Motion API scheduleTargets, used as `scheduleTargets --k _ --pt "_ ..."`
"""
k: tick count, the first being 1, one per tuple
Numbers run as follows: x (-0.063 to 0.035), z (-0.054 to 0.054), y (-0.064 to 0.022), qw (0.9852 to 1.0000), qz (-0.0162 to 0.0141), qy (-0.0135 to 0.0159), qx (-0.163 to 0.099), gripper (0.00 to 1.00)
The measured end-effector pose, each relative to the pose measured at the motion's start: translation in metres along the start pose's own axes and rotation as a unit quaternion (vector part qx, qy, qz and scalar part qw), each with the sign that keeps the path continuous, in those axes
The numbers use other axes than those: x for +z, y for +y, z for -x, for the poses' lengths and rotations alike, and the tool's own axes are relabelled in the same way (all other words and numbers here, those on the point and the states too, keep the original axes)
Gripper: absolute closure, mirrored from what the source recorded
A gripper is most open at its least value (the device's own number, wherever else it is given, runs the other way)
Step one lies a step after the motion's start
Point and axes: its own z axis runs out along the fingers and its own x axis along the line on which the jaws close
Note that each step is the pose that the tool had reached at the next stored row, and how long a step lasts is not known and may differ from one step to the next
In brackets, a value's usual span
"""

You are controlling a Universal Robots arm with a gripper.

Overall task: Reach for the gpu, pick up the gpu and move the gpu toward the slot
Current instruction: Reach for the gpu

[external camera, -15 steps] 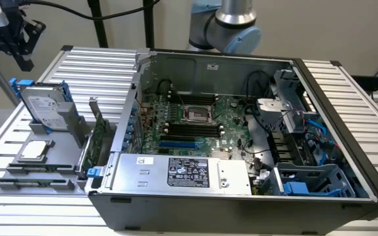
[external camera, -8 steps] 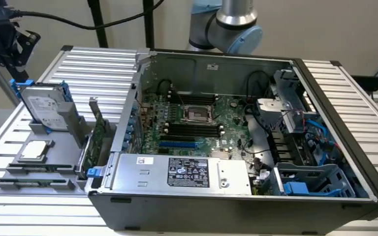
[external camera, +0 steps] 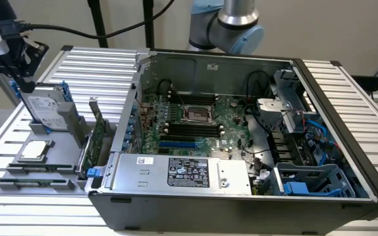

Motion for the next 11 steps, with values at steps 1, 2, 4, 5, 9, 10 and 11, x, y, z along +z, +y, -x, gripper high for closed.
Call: scheduleTargets --k 1,2,4,5,9,10,11 --pt "0.0012 0.003 -0.0022 1.0000 0.0000 0.0001 0.000 0.89" --pt "0.0025 0.007 -0.0041 1.0000 -0.0001 0.0001 0.000 0.89" --pt "0.0052 0.014 -0.0076 1.0000 0.0000 0.0000 0.000 0.89" --pt "0.0066 0.017 -0.0090 1.0000 -0.0001 0.0001 0.000 0.89" --pt "0.0123 0.033 -0.0141 1.0000 -0.0001 0.0001 0.000 0.89" --pt "0.0136 0.036 -0.0152 1.0000 -0.0001 0.0000 0.000 0.89" --pt "0.0150 0.040 -0.0164 1.0000 -0.0001 0.0000 0.000 0.89"
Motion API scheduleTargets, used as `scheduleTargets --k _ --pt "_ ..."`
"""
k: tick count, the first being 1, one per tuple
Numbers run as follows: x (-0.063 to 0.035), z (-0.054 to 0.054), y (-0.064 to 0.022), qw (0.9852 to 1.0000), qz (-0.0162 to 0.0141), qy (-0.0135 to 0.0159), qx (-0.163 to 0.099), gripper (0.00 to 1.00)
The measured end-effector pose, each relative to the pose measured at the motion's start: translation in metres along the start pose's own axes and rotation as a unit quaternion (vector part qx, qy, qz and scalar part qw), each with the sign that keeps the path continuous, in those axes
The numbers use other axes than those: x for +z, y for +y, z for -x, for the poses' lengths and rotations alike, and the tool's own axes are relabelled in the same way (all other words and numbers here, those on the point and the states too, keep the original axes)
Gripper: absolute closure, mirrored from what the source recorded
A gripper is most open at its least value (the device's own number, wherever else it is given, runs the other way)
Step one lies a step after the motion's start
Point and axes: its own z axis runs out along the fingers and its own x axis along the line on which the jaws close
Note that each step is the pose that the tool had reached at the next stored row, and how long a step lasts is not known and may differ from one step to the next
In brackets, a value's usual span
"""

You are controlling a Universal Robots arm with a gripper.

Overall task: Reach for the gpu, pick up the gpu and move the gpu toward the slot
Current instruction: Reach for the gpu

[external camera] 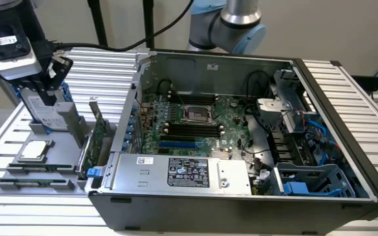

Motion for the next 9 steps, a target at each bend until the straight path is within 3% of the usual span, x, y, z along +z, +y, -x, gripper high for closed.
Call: scheduleTargets --k 9 --pt "0.0126 0.033 -0.0105 1.0000 -0.0004 -0.0001 0.000 0.89"
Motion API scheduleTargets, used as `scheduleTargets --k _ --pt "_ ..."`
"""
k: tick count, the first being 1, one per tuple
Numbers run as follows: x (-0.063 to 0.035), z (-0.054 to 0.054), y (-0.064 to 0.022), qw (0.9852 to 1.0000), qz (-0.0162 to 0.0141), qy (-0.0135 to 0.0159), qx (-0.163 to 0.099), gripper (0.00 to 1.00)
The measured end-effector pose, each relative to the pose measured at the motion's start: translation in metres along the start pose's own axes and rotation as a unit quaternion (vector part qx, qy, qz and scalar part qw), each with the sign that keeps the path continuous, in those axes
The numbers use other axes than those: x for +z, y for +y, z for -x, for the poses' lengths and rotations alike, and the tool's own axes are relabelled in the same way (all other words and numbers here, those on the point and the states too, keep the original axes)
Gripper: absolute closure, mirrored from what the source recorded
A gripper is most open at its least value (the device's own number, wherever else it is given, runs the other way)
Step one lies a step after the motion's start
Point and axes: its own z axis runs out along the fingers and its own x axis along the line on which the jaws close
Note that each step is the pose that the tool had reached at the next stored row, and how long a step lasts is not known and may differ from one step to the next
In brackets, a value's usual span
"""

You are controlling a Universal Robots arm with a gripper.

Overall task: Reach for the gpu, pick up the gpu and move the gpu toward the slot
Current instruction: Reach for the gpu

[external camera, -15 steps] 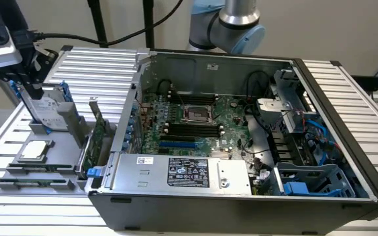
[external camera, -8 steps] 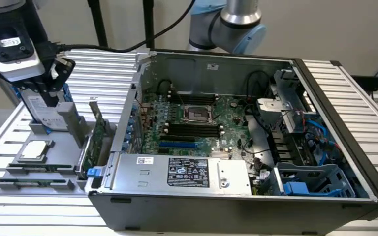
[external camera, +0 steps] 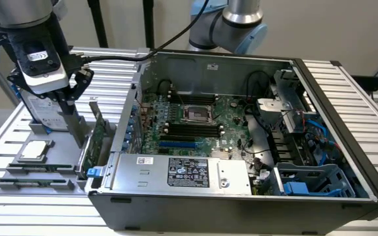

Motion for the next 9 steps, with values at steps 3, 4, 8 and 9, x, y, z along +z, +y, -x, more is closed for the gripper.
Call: scheduleTargets --k 3,4,8,9 --pt "0.0033 0.0066 -0.0027 1.0000 -0.0001 -0.0002 0.000 0.89" --pt "0.0032 0.0067 -0.0028 1.0000 -0.0002 -0.0001 0.000 0.89" --pt "0.0033 0.0069 -0.0029 1.0000 -0.0001 0.0000 0.000 0.89" --pt "0.0032 0.0069 -0.0028 1.0000 -0.0002 0.0001 0.000 0.89"
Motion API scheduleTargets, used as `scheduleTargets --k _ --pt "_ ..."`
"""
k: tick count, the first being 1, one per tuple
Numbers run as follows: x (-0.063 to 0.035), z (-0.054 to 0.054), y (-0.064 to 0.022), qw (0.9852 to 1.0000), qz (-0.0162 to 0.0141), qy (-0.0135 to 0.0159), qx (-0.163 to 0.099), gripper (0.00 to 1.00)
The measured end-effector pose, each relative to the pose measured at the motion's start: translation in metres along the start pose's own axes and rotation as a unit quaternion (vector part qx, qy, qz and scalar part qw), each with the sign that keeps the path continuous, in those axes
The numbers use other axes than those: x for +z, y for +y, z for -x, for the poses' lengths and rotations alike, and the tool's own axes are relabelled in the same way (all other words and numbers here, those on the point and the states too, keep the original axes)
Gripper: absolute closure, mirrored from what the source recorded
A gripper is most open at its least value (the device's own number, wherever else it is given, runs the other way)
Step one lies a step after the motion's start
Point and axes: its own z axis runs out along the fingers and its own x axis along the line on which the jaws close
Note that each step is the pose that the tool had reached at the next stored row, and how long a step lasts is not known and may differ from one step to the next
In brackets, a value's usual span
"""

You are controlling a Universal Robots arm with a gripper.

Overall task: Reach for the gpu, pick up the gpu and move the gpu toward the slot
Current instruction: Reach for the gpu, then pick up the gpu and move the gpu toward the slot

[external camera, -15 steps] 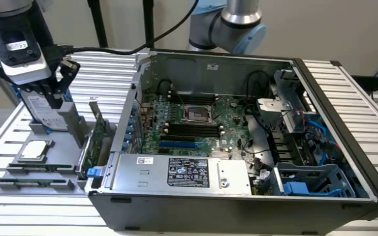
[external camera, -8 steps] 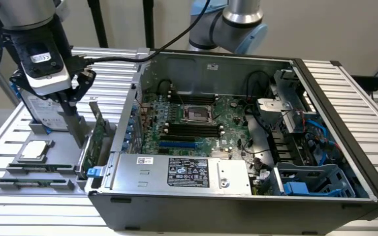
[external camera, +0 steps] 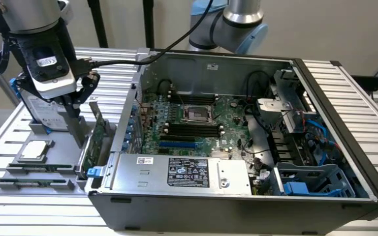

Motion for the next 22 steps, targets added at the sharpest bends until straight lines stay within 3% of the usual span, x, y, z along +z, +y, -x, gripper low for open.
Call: scheduleTargets --k 12,15,18,20,21,22 --pt "0.0000 0.0005 0.0000 1.0000 0.0000 0.0006 0.000 0.89" --pt "0.0000 0.0007 0.0000 1.0000 0.0000 0.0007 0.000 0.82" --pt "0.0000 0.0008 0.0000 1.0000 0.0000 0.0009 0.000 0.64" --pt "0.0002 0.0007 0.0000 1.0000 0.0000 0.0010 0.000 0.64" --pt "0.0014 0.0004 0.0000 1.0000 -0.0001 0.0009 0.000 0.58" --pt "0.0030 -0.0002 -0.0001 1.0000 -0.0004 0.0008 0.000 0.58"
